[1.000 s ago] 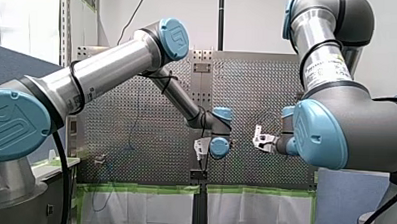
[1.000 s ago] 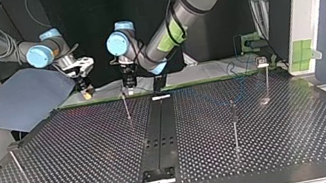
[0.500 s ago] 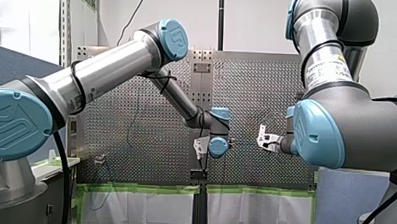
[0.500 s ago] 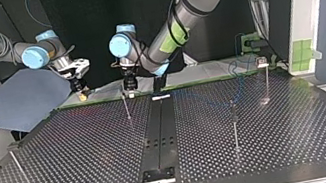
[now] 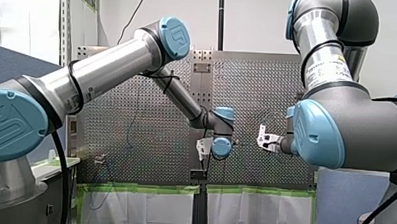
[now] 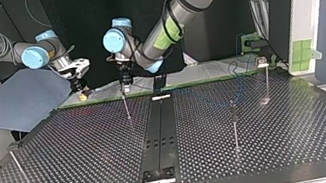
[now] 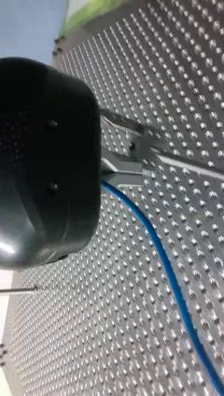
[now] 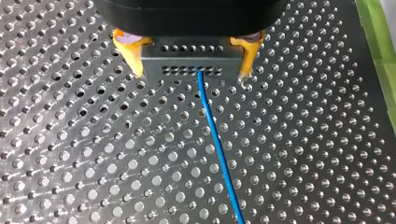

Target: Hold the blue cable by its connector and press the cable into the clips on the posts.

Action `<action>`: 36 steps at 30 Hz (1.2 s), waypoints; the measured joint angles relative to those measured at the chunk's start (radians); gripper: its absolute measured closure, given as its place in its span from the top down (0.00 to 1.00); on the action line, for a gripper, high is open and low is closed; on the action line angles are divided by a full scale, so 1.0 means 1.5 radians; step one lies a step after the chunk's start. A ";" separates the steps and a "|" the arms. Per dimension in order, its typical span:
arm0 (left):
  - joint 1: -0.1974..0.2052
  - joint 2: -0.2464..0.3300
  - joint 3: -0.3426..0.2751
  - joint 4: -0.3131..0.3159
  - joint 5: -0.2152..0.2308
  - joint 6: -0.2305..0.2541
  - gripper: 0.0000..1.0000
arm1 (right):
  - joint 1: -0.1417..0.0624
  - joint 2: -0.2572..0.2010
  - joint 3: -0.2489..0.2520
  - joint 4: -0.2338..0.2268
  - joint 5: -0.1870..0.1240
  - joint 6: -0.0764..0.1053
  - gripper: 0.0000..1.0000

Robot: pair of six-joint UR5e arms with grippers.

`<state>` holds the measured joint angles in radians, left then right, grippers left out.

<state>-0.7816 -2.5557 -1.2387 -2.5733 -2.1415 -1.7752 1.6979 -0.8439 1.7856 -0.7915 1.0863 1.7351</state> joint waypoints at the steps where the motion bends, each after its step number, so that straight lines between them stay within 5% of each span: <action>1: -0.002 0.000 0.000 -0.006 -0.001 -0.001 0.02 | 0.000 0.000 0.000 0.000 0.000 0.000 0.00; 12: -0.012 -0.005 0.000 -0.021 -0.023 -0.022 0.02 | 0.002 0.000 0.000 0.002 -0.002 -0.002 0.00; 21: 0.006 -0.024 0.000 0.011 0.009 -0.035 0.02 | 0.004 0.001 0.000 0.001 -0.005 -0.003 0.00; 36: 0.056 -0.025 0.000 0.020 0.044 0.010 0.02 | 0.001 0.001 0.000 0.001 -0.006 -0.004 0.00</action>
<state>-0.6979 -2.5929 -1.2391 -2.5438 -2.0761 -1.7604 1.6988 -0.8424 1.7854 -0.7901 1.0780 1.7292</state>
